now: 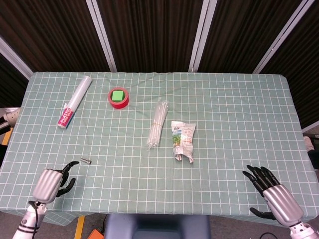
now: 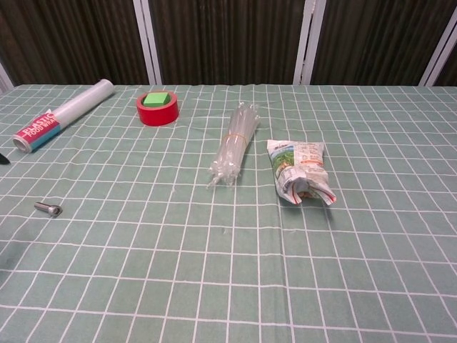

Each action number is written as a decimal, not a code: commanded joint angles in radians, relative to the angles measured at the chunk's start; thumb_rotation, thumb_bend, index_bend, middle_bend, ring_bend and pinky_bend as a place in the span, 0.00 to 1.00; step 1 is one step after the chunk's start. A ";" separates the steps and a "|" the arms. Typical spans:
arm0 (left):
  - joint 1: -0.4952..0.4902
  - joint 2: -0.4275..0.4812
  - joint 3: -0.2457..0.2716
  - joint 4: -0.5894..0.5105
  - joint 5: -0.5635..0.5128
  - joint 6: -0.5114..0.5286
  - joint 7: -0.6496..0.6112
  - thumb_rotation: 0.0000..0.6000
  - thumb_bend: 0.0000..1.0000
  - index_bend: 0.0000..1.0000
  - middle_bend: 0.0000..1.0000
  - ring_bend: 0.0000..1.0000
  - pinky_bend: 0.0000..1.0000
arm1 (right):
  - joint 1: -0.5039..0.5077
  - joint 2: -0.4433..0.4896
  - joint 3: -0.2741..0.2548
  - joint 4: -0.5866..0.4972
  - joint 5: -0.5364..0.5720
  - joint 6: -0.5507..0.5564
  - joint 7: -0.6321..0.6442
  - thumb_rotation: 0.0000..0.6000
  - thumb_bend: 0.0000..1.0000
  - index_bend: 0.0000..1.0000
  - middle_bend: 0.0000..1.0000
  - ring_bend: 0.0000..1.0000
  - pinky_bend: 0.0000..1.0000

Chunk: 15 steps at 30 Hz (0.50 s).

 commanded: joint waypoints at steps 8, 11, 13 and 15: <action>-0.161 -0.220 -0.081 0.317 -0.139 -0.183 -0.071 1.00 0.43 0.44 1.00 1.00 1.00 | 0.003 -0.007 0.001 -0.008 0.016 -0.028 -0.023 1.00 0.24 0.00 0.00 0.00 0.00; -0.182 -0.262 -0.086 0.397 -0.159 -0.205 -0.099 1.00 0.43 0.45 1.00 1.00 1.00 | 0.004 -0.007 0.005 -0.008 0.023 -0.031 -0.024 1.00 0.24 0.00 0.00 0.00 0.00; -0.194 -0.287 -0.084 0.451 -0.170 -0.225 -0.115 1.00 0.43 0.45 1.00 1.00 1.00 | 0.005 -0.008 0.006 -0.008 0.027 -0.035 -0.026 1.00 0.24 0.00 0.00 0.00 0.00; -0.202 -0.305 -0.079 0.494 -0.177 -0.240 -0.125 1.00 0.43 0.45 1.00 1.00 1.00 | 0.006 -0.008 0.007 -0.007 0.031 -0.040 -0.029 1.00 0.24 0.00 0.00 0.00 0.00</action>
